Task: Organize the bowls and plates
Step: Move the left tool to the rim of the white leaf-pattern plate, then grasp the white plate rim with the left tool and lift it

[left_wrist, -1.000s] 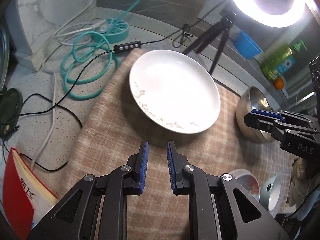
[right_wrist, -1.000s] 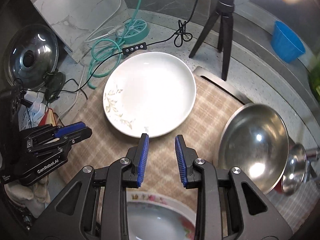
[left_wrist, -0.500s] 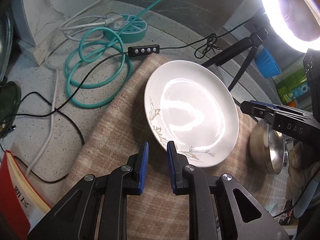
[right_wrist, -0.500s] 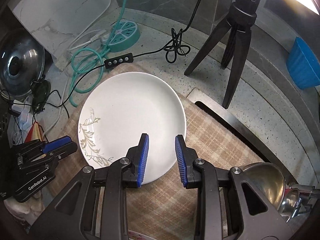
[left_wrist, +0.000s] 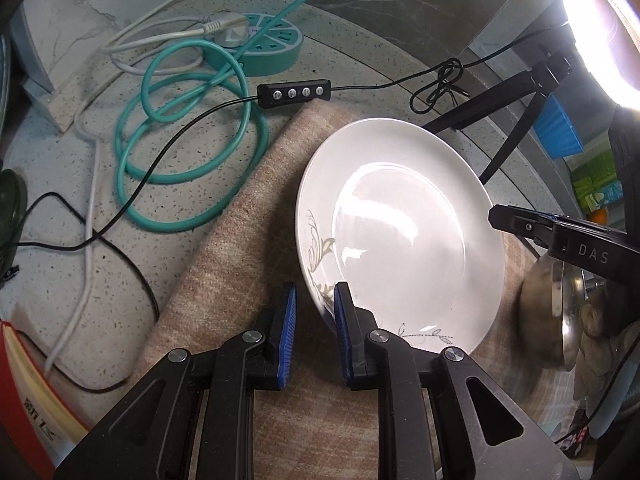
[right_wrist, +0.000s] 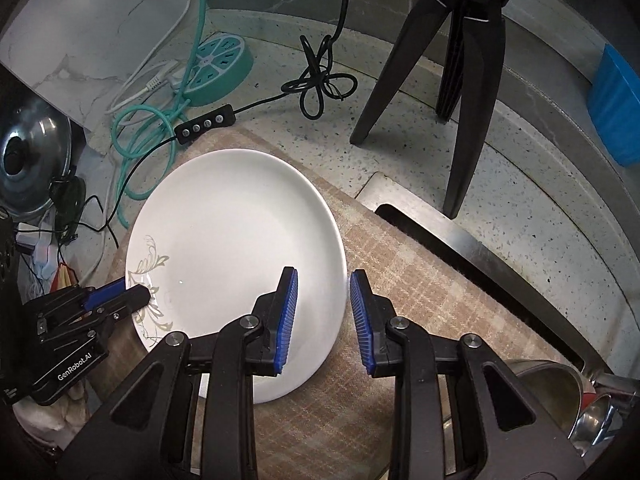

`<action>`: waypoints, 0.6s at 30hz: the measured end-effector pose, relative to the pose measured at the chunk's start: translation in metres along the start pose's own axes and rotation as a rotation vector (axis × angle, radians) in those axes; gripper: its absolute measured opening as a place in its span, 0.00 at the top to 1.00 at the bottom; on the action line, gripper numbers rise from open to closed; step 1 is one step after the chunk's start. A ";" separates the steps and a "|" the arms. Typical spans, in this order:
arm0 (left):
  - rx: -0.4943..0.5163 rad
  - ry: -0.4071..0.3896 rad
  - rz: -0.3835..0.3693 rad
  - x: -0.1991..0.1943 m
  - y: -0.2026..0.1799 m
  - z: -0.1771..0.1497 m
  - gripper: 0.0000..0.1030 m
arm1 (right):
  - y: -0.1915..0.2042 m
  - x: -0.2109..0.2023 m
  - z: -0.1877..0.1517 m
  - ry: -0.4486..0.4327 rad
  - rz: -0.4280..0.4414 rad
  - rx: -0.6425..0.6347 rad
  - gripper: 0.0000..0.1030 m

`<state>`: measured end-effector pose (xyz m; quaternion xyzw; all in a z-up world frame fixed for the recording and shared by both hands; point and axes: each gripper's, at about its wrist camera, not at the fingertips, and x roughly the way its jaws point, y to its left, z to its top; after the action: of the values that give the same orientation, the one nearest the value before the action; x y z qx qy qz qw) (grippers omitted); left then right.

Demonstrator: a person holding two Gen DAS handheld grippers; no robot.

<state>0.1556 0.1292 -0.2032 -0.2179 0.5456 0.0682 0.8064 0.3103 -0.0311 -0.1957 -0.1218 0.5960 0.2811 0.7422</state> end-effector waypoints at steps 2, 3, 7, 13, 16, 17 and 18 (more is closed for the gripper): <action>0.002 0.002 0.000 0.002 0.001 0.001 0.83 | 0.000 0.004 0.001 0.007 -0.008 0.001 0.73; 0.003 0.002 0.000 0.002 0.001 0.001 0.83 | 0.000 0.006 0.002 0.011 -0.010 0.000 0.73; 0.005 0.002 0.001 0.005 0.002 0.002 0.83 | -0.001 0.011 0.008 0.017 -0.023 0.003 0.73; -0.002 0.003 -0.005 0.011 0.002 0.006 0.83 | -0.002 0.016 0.012 0.032 -0.011 0.006 0.74; 0.008 0.004 -0.004 0.014 -0.001 0.007 0.86 | -0.001 0.019 0.011 0.042 -0.009 -0.001 0.79; 0.010 0.005 -0.004 0.015 -0.002 0.008 0.87 | -0.001 0.020 0.011 0.043 -0.017 0.003 0.81; 0.013 0.005 -0.002 0.016 -0.004 0.008 0.87 | -0.002 0.022 0.011 0.045 -0.019 0.005 0.82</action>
<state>0.1705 0.1270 -0.2142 -0.2132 0.5478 0.0634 0.8065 0.3233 -0.0207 -0.2141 -0.1319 0.6121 0.2700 0.7314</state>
